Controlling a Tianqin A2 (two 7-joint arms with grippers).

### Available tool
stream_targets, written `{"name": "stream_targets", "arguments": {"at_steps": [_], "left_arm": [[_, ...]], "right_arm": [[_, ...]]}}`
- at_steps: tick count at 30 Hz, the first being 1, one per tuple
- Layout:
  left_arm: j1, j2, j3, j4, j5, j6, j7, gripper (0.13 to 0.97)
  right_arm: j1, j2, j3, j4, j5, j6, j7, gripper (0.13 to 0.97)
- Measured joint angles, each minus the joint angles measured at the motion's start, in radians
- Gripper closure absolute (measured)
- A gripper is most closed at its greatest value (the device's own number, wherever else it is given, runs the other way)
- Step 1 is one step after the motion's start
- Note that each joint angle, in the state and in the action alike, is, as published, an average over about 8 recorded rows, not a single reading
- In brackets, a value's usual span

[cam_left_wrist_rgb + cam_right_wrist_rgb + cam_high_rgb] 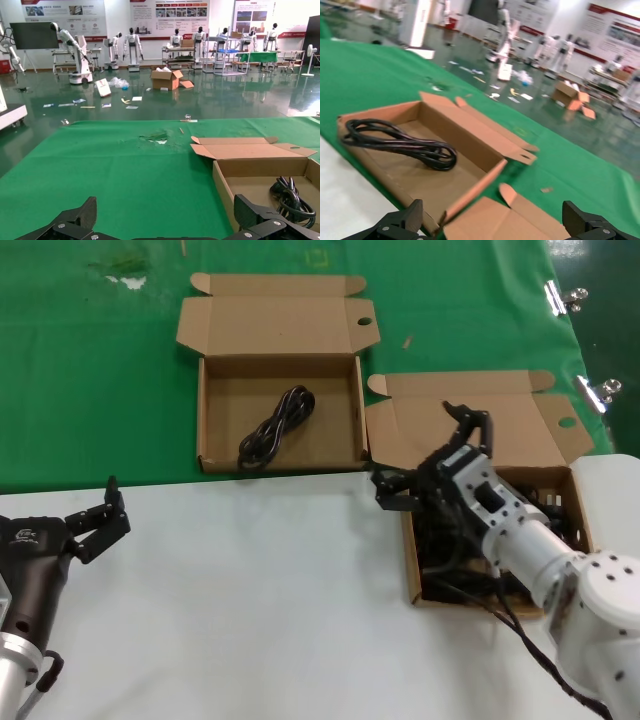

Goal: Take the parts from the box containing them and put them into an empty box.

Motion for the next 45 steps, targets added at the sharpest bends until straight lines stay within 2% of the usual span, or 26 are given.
{"name": "stream_targets", "arguments": {"at_steps": [24, 45], "left_arm": [[0.0, 0.0, 0.0, 0.0, 0.0, 0.0, 0.0, 0.132], [0.0, 0.0, 0.0, 0.0, 0.0, 0.0, 0.0, 0.132]], "right_arm": [[-0.388, 0.066, 0.135, 0.486, -0.03, 0.245, 0.449, 0.129], [-0.412, 0.071, 0.143, 0.515, -0.031, 0.26, 0.476, 0.129]]}}
